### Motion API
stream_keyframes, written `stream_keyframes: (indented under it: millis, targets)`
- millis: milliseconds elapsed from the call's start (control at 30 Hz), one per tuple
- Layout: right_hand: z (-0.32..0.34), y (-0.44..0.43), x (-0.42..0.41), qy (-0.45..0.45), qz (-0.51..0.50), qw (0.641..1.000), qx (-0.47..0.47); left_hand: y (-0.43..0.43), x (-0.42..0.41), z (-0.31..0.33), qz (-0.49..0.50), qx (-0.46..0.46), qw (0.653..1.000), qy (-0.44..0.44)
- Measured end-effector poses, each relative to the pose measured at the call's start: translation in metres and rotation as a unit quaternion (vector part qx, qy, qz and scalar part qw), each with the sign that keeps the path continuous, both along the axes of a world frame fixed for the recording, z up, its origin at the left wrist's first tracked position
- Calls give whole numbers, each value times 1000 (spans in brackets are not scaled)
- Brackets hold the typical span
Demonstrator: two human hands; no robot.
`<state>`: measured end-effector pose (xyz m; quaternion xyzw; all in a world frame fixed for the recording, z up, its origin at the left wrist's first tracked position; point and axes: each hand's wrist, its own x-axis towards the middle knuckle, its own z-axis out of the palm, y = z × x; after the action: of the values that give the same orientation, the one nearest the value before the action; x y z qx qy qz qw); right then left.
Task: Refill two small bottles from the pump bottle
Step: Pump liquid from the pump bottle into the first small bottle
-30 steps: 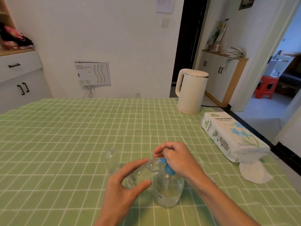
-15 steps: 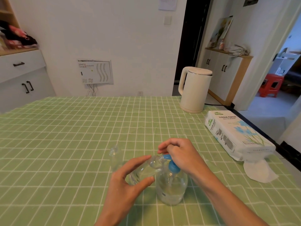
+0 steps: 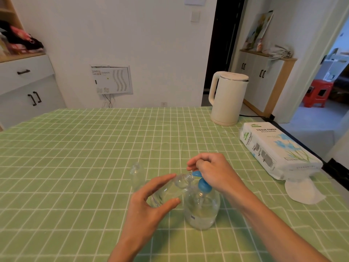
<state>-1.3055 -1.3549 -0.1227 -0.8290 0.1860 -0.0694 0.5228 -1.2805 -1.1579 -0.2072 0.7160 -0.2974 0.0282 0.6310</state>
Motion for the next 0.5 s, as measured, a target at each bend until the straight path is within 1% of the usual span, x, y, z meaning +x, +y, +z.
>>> stream_keyframes:
  millis: [500]
  targets:
    - [-9,2,0,9,5,1000,20,-2,1,0,-3,6,1000,-7]
